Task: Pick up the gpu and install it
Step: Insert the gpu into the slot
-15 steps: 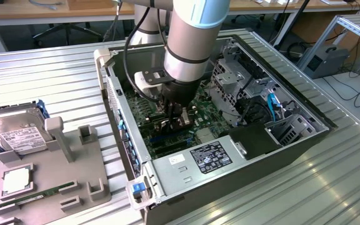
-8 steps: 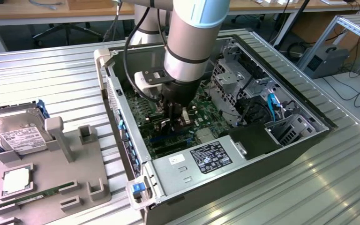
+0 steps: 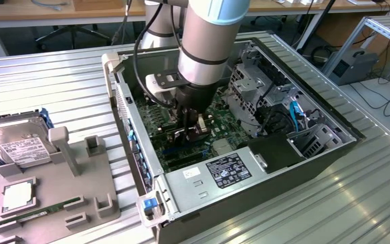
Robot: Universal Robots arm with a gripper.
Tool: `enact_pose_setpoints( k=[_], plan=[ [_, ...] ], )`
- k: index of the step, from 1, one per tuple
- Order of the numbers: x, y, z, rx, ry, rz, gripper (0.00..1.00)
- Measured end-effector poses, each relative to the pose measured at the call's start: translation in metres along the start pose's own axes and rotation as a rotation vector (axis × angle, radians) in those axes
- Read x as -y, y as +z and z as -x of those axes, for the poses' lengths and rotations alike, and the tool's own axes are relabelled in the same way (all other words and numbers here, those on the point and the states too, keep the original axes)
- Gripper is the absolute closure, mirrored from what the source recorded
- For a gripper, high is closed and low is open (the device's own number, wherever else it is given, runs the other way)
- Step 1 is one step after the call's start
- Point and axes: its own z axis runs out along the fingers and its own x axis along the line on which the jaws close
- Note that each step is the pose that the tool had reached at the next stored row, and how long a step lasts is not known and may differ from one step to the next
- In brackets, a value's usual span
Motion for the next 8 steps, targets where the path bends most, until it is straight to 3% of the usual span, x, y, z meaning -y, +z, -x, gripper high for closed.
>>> enact_pose_setpoints(
  k=[2,8],
  plan=[
    [-0.0001,-0.0048,0.0002,0.0008,0.0,-0.0004,0.52],
    [-0.0001,-0.0049,0.0002,0.0005,0.0,-0.0003,0.52]
  ],
)
